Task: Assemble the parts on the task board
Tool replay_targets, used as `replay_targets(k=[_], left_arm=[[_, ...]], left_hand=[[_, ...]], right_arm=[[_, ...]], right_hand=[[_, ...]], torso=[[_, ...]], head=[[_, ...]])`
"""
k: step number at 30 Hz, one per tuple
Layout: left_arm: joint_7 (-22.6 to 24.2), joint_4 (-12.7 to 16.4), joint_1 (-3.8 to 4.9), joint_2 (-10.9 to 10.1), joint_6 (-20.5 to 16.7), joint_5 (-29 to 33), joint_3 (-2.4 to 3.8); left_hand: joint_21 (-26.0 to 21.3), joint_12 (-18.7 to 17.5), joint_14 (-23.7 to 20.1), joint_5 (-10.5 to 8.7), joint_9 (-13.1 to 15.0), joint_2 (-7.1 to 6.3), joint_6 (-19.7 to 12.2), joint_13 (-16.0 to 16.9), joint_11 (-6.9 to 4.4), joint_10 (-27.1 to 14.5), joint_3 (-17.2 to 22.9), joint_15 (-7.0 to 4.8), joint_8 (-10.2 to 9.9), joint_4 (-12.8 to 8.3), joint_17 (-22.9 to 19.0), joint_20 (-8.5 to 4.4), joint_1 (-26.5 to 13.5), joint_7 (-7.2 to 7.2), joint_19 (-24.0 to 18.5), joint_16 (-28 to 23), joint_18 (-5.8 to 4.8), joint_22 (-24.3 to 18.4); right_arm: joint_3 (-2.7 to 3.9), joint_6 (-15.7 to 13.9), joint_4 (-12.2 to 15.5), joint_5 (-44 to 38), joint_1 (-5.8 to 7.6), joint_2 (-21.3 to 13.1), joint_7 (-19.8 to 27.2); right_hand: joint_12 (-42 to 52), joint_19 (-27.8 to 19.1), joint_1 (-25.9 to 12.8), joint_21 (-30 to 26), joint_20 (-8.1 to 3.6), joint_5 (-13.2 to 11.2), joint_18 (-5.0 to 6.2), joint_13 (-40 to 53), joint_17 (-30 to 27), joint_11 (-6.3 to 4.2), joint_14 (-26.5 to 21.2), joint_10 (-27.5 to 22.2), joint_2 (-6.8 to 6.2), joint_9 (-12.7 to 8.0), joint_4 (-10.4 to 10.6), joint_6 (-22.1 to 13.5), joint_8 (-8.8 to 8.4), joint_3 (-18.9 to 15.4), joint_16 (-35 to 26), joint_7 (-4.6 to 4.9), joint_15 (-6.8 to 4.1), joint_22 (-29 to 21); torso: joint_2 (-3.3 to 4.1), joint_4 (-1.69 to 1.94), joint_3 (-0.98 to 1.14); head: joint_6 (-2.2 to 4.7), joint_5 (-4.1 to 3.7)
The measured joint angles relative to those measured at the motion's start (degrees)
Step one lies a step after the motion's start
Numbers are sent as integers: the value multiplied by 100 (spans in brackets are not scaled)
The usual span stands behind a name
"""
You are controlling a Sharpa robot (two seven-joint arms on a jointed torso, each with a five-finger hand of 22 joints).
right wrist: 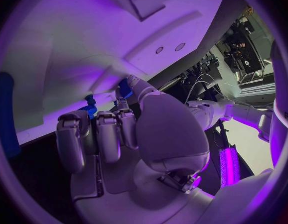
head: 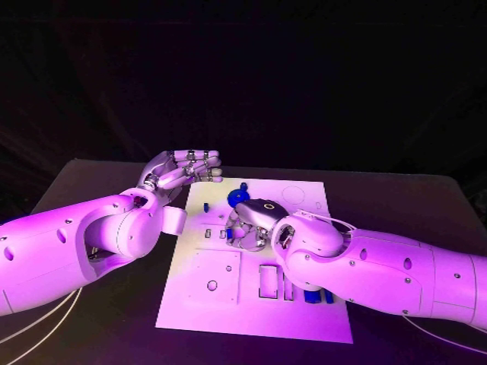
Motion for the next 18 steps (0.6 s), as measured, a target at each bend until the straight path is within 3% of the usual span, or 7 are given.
replay_targets(k=[18], left_arm=[[-9,0,0,-3,8,1,0]], left_hand=[[0,0,0,0,0,0,0,0,0,0,-1,0,0,0,0,0,0,0,0,0,-1,7]], right_arm=[[1,-13,8,-48,-4,-3,-57]], right_hand=[[-22,0,-80,0,0,-1,0,4,4,0,0,0,-81,-25,24,-72,-30,-24,0,27,0,-1]], torso=[[1,-2,3]], head=[[-7,15]])
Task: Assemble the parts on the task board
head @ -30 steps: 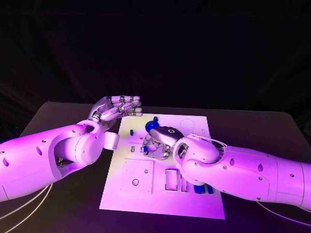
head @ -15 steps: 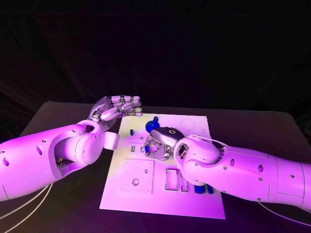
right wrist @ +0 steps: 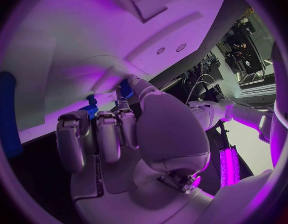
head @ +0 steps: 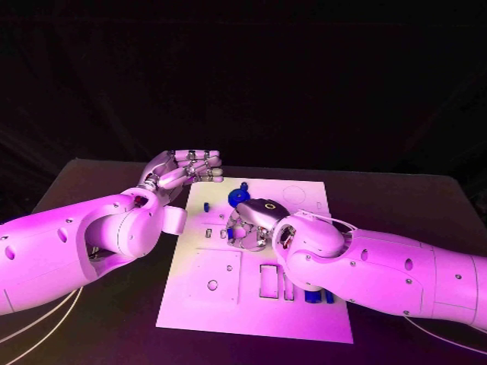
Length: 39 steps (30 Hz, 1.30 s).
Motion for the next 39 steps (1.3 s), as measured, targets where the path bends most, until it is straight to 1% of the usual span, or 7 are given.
replay_targets(k=[9,11,17,28,34,36,39], left_arm=[[-6,0,0,-3,4,0,0],[-8,0,0,-4,5,1,0],[-12,-2,0,-6,6,5,0],[-24,-7,0,-10,11,14,-1],[-29,-9,0,-11,15,18,-2],[-31,-10,0,-12,17,18,-3],[-35,-13,0,-15,20,19,-4]], left_hand=[[0,0,0,0,0,0,0,0,0,0,0,0,0,0,0,0,0,0,0,0,0,-1],[0,0,0,0,0,0,0,0,0,0,0,0,0,0,0,0,0,0,0,0,0,-1],[0,0,0,0,0,0,0,0,0,0,0,0,0,0,0,-21,0,0,-21,-23,-1,-1],[23,0,0,0,0,24,0,0,0,0,0,0,0,0,0,-21,-24,0,-21,-23,0,6],[23,0,0,0,0,24,0,0,0,0,0,0,0,0,0,-21,-24,0,-20,-23,0,5],[23,0,0,0,0,24,0,0,0,0,0,0,0,0,0,-21,-24,0,-20,-23,0,5],[23,0,0,0,0,24,0,0,0,0,0,0,0,0,0,-21,-24,0,-20,-23,0,5]], right_arm=[[1,-5,-11,-9,0,8,-18],[1,-6,-15,-10,0,10,-23],[-2,-24,-28,-11,-1,15,-29],[-8,-74,-40,-4,-8,21,-29],[-16,-122,6,1,-15,-13,-14],[-16,-161,54,3,-16,-46,-5],[-16,-235,140,7,-16,-102,15]], right_hand=[[-17,0,-72,0,0,-38,0,-1,-1,2,0,-2,-11,1,39,-2,1,-39,0,2,0,-1],[-125,0,-100,0,0,-69,0,-1,-1,65,0,-65,-40,-20,64,-116,-67,-64,0,29,0,-1],[-262,0,-153,0,0,-116,0,-1,-1,123,-22,-167,-93,-65,95,-297,-155,-95,-35,93,22,-1],[-374,21,-176,0,21,-139,-1,-2,-2,133,-3,-237,-115,-74,113,-354,-177,-118,-57,109,44,-2],[-425,0,-251,0,43,-160,-1,-2,-2,155,-10,-298,-191,-102,149,-507,-225,-232,-66,137,75,3],[-455,21,-273,0,64,-160,-1,-2,-2,184,-21,-328,-235,-130,163,-649,-300,-312,-66,167,104,3],[-455,0,-241,-12,84,-160,-1,-3,-2,186,-18,-329,-276,-153,198,-726,-310,-394,-66,208,107,3]], torso=[[0,1,-1],[0,1,-1],[-1,0,-2],[-1,0,0],[-1,1,0],[-1,1,0],[-1,1,0]], head=[[1,-9],[-1,-12],[-5,-19],[8,-30],[16,-31],[19,-30],[20,-24]])
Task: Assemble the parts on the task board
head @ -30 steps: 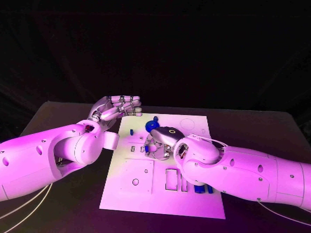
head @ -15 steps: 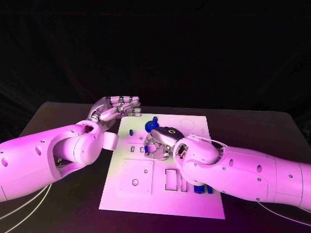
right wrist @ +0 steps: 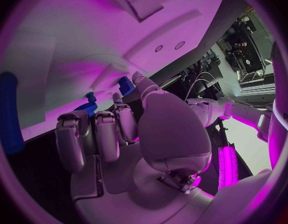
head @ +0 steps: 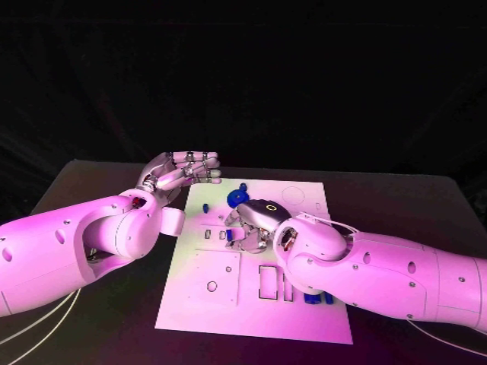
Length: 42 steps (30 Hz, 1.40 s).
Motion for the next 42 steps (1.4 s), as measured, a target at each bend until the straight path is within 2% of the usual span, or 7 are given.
replay_targets(k=[14,20,22,24,29,35,42], left_arm=[[-200,-185,0,-17,115,-77,-28],[-791,-332,0,-32,460,-613,-32],[-1082,-364,0,-48,673,-852,-33],[-1481,-379,2,-70,950,-1173,-33],[-2550,-416,88,-68,1547,-1997,-41],[-3816,-472,304,35,2125,-2974,-35],[-4911,-549,566,314,2543,-3985,-37]], left_hand=[[160,10,262,0,2,-77,0,13,14,28,-12,-38,-50,12,63,6,-203,0,-6,69,0,70],[873,534,1610,-21,69,-31,312,253,-372,1011,-177,-473,53,276,564,-338,-564,-270,782,1018,0,405],[1429,746,2046,-21,74,-2,327,408,-475,1214,-252,-634,53,412,1115,-562,-682,-314,1273,1762,0,699],[2102,986,2165,-21,92,14,336,584,-563,1387,-342,-728,74,535,2970,-690,-782,-385,1698,3533,-1,1375],[4137,2125,2199,-21,204,70,389,1505,-682,1427,-721,-850,325,920,6559,-874,-880,-536,2718,6778,-374,4083],[4884,3971,2191,-21,501,109,451,3126,-791,1136,-1273,-910,816,1522,6877,-961,-1225,-660,3152,7170,-544,5310],[5164,5955,2193,-21,1158,205,341,5124,-913,1259,-1897,-1005,1645,1608,6877,-1045,-1453,-823,3236,7170,-628,5808]], right_arm=[[53,-623,942,211,251,-945,515],[81,-639,1198,1124,687,-1726,1148],[83,-579,1241,1458,773,-1973,1297],[83,-497,1275,1823,838,-2234,1435],[78,-340,1318,2486,948,-2645,1636],[78,-241,1304,2927,985,-2851,1752],[76,-207,1208,3126,993,-2887,1783]], right_hand=[[0,20,233,-56,61,0,0,-1,-1,40,18,-41,-54,-54,418,-203,0,-507,-24,47,59,-1],[-67,20,454,-212,61,70,0,-1,-1,20,18,-61,167,-8,401,36,153,-425,-132,-24,59,-2],[-67,20,483,-208,61,93,0,0,-1,19,18,-61,197,8,401,115,212,-425,-133,-63,59,-2],[-67,20,483,-182,61,93,0,-1,-1,-4,13,-38,197,22,401,188,239,-425,-133,-75,54,-2],[-67,20,483,-182,61,93,1,-1,-1,-12,-4,-29,197,28,401,199,257,-425,-156,-86,36,-2],[-44,20,481,-182,61,92,0,-1,-1,-12,-4,-29,199,28,401,217,279,-426,-156,-105,36,-3],[-44,-2,458,-183,39,92,0,-1,-1,-12,-4,-29,222,33,418,237,279,-443,-178,-85,36,-3]], torso=[[-42,-20,-3],[-112,-26,-5],[-140,-26,-7],[-174,-26,-8],[-255,-30,10],[-338,-27,44],[-390,-12,78]], head=[[34,13],[-3,7],[-15,12],[-43,25],[-141,81],[-244,125],[-313,158]])
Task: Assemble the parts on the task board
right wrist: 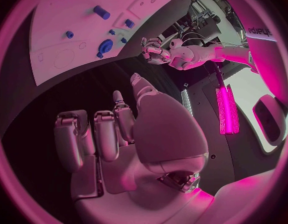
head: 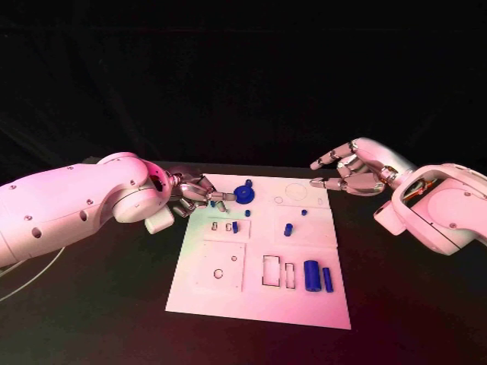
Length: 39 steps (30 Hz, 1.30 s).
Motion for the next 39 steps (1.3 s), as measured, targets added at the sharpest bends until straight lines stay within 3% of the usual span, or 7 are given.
replay_targets(k=[1,4,7,12,22,26,39], left_arm=[[-147,-36,31,60,50,-149,-7],[-430,-162,102,225,153,-438,-53],[-662,-310,176,402,250,-698,-105],[-870,-471,232,593,354,-978,-139],[-1108,-830,259,1082,607,-1459,-214],[-1164,-934,259,1219,778,-1561,-236],[-1264,-1212,253,1494,1272,-1684,-273]], left_hand=[[29,139,0,0,163,46,-100,143,0,0,-99,0,165,8,0,0,46,-15,0,0,0,47],[32,269,0,0,356,113,-181,279,0,0,-192,0,360,5,-1,0,113,-17,0,0,0,96],[50,297,0,0,475,135,-251,318,0,0,-256,0,469,6,-1,0,135,-27,0,0,0,117],[50,343,2,0,590,135,-264,373,0,0,-320,-3,568,22,-1,0,135,-40,0,0,0,132],[72,366,-1,0,817,301,-364,384,-50,-10,-516,-40,752,29,-2,0,-31,-57,0,0,0,177],[73,306,-1,0,865,331,-388,265,-60,-63,-532,-40,772,13,-2,0,-61,-56,0,0,0,188],[95,204,-1,0,936,399,-450,132,-39,-144,-532,-40,802,13,-3,1,7,-42,-1,0,0,212]], right_arm=[[0,2,-17,21,1,3,0],[-3,7,-53,55,1,9,0],[-5,10,-83,72,2,17,-1],[-9,14,-100,74,2,34,-11],[-13,16,-132,59,2,82,-34],[-13,14,-140,56,2,98,-40],[-14,10,-149,47,0,130,-48]], right_hand=[[0,0,0,0,0,0,0,0,0,0,0,0,0,0,0,0,0,0,0,0,0,0],[0,0,0,0,0,0,0,0,0,0,0,0,0,0,0,11,0,0,0,-11,0,0],[0,0,0,0,0,0,0,0,0,0,3,0,0,0,0,19,21,0,-20,-20,-3,0],[0,0,0,-8,0,0,0,0,0,0,22,0,0,0,10,19,21,-10,-22,-20,-22,-1],[0,0,-23,-29,0,67,0,0,0,-4,22,-5,-24,-1,32,19,21,-33,-44,-19,-22,1],[-67,23,-23,-62,-22,266,0,-1,0,-35,0,-35,-24,-1,40,19,21,-40,-72,-19,-43,3],[-67,23,-23,-82,-22,377,0,4,4,-42,0,-42,-24,-2,39,19,21,-40,-79,-20,-43,3]], torso=[[-7,0,4],[-18,0,15],[-23,-2,21],[-23,-2,22],[-14,2,19],[-11,-5,16],[-4,-9,13]], head=[[-8,5],[-31,10],[-55,11],[-77,15],[-110,23],[-124,38],[-129,9]])
